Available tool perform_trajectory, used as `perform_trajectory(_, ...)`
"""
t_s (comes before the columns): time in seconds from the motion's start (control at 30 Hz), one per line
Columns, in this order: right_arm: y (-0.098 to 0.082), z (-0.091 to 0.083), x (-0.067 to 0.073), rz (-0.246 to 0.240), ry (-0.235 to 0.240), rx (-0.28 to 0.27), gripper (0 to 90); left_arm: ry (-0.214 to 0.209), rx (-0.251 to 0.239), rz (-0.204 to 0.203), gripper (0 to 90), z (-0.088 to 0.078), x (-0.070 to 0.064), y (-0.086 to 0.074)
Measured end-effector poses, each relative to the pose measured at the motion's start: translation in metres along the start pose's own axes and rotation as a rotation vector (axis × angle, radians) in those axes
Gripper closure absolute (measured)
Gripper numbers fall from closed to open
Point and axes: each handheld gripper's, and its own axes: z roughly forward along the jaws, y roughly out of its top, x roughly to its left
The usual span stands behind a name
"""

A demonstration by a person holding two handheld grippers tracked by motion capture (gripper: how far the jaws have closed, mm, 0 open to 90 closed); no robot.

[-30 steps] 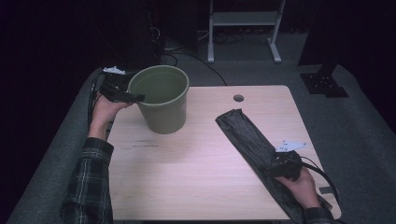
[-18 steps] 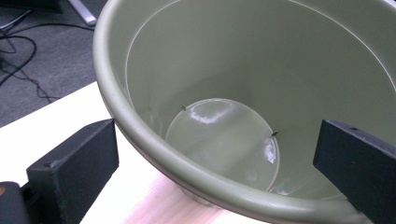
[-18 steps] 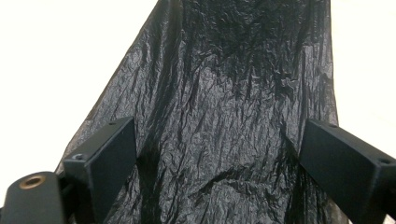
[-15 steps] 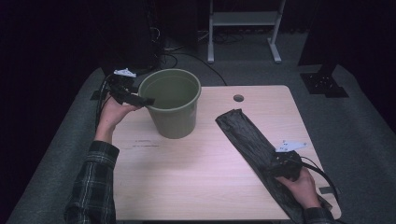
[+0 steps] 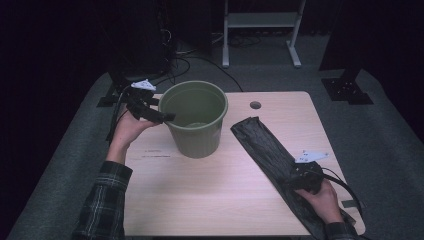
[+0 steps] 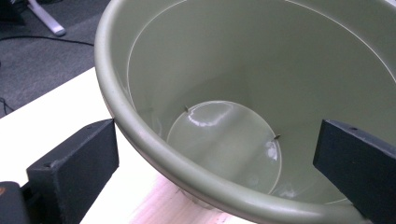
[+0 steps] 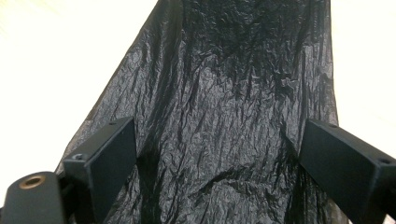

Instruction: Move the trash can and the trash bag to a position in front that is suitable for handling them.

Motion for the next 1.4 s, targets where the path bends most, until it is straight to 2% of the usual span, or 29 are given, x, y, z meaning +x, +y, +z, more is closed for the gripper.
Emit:
perform_trajectory(0.1,0.000,0.000,0.000,0.000,0.000,0.000,9.6,-0.006,-0.005,0.007,0.0,0.000,-0.005,-0.001)
perform_trajectory(0.27,0.000,0.000,0.000,0.001,0.000,0.000,9.6,-0.024,-0.021,0.019,0.0,0.000,-0.028,-0.004)
perform_trajectory(0.3,0.000,0.000,0.000,0.000,0.000,0.000,9.6,-0.024,-0.021,0.019,0.0,0.000,-0.028,-0.004)
perform_trajectory(0.33,0.000,0.000,0.000,0.000,0.000,0.000,9.6,-0.030,-0.024,0.032,0.0,0.000,-0.035,-0.005)
perform_trajectory(0.4,0.000,0.000,0.000,0.000,0.000,0.000,9.6,-0.033,-0.028,0.034,0.0,0.000,-0.038,-0.006)
perform_trajectory(0.43,0.000,0.000,0.000,0.000,0.000,0.001,9.6,-0.044,-0.036,0.047,0.0,0.000,-0.047,-0.007)
perform_trajectory(0.5,0.000,0.000,0.000,0.000,0.000,0.001,9.7,-0.054,-0.042,0.061,0.0,0.000,-0.055,-0.007)
perform_trajectory(0.57,0.000,0.000,0.000,0.001,0.000,0.000,9.6,-0.059,-0.044,0.065,0.0,0.001,-0.058,-0.008)
perform_trajectory(0.83,0.000,0.000,0.000,0.001,0.000,0.001,9.6,-0.094,-0.047,0.110,0.0,0.001,-0.088,-0.009)
perform_trajectory(0.9,0.000,0.000,0.000,0.000,-0.001,0.001,9.7,-0.107,-0.052,0.121,0.0,0.002,-0.096,-0.010)
perform_trajectory(0.93,0.000,0.000,0.000,-0.001,0.000,0.001,9.6,-0.120,-0.056,0.132,0.0,0.002,-0.105,-0.010)
perform_trajectory(1.03,0.000,0.000,0.000,0.000,0.000,0.001,9.7,-0.126,-0.055,0.138,0.0,0.002,-0.110,-0.011)
perform_trajectory(1.07,0.000,0.000,0.000,-0.001,0.000,0.001,9.7,-0.137,-0.054,0.140,0.0,0.002,-0.117,-0.011)
perform_trajectory(1.17,0.000,0.000,0.000,-0.001,0.000,0.001,9.6,-0.145,-0.053,0.141,0.0,0.002,-0.119,-0.011)
perform_trajectory(1.23,0.000,0.000,0.000,0.000,0.000,0.001,9.7,-0.148,-0.084,0.124,0.0,-0.001,-0.117,-0.010)
perform_trajectory(1.4,0.000,0.000,0.000,0.000,-0.001,0.001,9.7,-0.133,-0.107,0.114,0.0,-0.011,-0.113,-0.010)
